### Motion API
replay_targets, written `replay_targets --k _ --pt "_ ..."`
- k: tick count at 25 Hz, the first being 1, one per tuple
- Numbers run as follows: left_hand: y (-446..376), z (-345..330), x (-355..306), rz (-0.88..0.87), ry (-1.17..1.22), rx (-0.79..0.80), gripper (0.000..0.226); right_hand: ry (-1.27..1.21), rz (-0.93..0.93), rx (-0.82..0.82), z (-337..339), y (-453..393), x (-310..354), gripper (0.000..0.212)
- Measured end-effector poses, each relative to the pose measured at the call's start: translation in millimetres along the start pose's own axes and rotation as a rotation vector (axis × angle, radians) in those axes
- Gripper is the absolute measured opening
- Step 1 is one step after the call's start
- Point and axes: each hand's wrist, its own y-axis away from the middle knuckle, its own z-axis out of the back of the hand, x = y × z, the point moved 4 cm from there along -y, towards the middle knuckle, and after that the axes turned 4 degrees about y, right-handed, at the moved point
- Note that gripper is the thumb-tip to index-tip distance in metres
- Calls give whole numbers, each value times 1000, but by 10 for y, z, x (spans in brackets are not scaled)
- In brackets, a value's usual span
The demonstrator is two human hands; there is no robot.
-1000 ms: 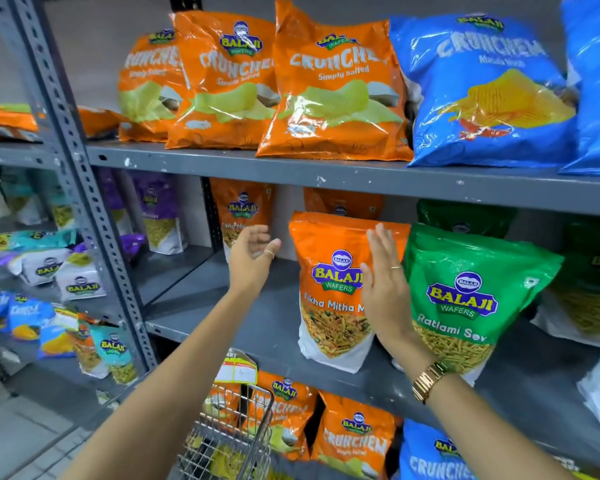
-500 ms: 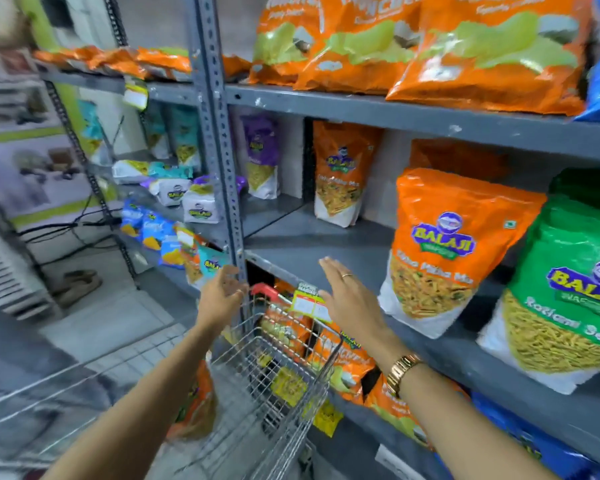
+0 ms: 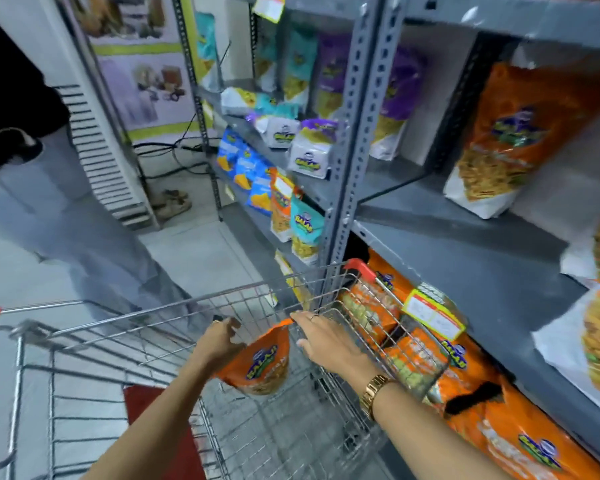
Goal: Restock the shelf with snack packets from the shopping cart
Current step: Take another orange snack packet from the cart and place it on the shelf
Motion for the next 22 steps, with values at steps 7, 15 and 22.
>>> replay_targets --k 7,15,22 --pt "-165 -184 328 11 -360 316 33 91 22 128 -480 -528 127 69" --pt "-21 -268 261 -31 -484 287 21 210 -59 97 -623 -343 4 32" --pt "350 -130 -43 -23 -87 -69 20 35 -122 -96 -390 155 -176 12"
